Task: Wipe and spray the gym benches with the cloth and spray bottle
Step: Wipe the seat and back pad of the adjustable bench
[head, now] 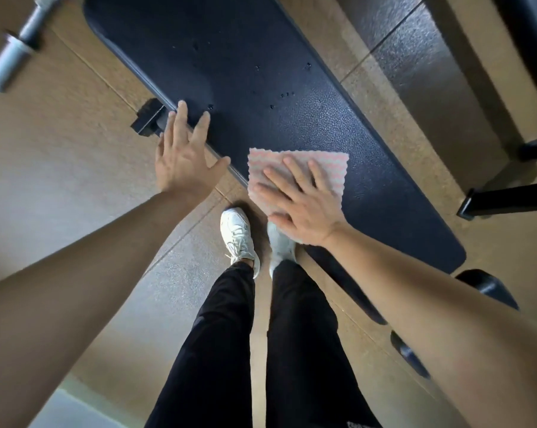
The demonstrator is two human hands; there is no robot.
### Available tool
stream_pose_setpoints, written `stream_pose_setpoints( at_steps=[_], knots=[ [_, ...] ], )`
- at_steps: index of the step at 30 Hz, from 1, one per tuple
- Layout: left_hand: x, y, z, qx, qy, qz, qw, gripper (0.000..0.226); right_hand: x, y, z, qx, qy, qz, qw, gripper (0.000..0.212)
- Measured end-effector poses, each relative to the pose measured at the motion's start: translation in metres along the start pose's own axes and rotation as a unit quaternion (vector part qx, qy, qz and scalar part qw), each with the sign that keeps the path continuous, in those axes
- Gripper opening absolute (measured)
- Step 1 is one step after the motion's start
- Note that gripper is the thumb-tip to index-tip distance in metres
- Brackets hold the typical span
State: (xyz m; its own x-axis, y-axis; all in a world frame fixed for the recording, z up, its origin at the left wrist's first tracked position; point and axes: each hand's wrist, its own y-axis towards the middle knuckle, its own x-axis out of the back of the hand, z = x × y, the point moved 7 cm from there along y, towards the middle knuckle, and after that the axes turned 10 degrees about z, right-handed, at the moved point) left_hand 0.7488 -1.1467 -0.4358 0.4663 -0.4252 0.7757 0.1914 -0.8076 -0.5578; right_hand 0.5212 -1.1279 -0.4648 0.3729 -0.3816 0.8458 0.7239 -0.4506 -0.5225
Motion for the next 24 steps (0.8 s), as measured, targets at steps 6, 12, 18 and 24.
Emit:
stream_pose_setpoints(
  at_steps=[6,12,18,24],
  knots=[
    [-0.005,0.002,0.005,0.003,-0.003,0.002,1.0,0.085,0.036,0.042,-0.083,-0.104,0.023,-0.006,0.994,0.07],
    [-0.004,0.004,0.006,-0.006,-0.045,-0.005,0.999,0.083,0.074,0.082,-0.134,-0.27,0.122,-0.042,0.954,0.067],
    [0.007,0.007,0.006,-0.014,-0.044,0.005,0.999,0.08,0.072,0.095,-0.087,-0.161,0.104,-0.044,0.981,0.073],
    [0.029,0.01,0.017,-0.017,-0.12,0.029,0.992,0.065,0.063,0.098,-0.008,-0.068,0.09,-0.032,0.993,0.071]
  ],
)
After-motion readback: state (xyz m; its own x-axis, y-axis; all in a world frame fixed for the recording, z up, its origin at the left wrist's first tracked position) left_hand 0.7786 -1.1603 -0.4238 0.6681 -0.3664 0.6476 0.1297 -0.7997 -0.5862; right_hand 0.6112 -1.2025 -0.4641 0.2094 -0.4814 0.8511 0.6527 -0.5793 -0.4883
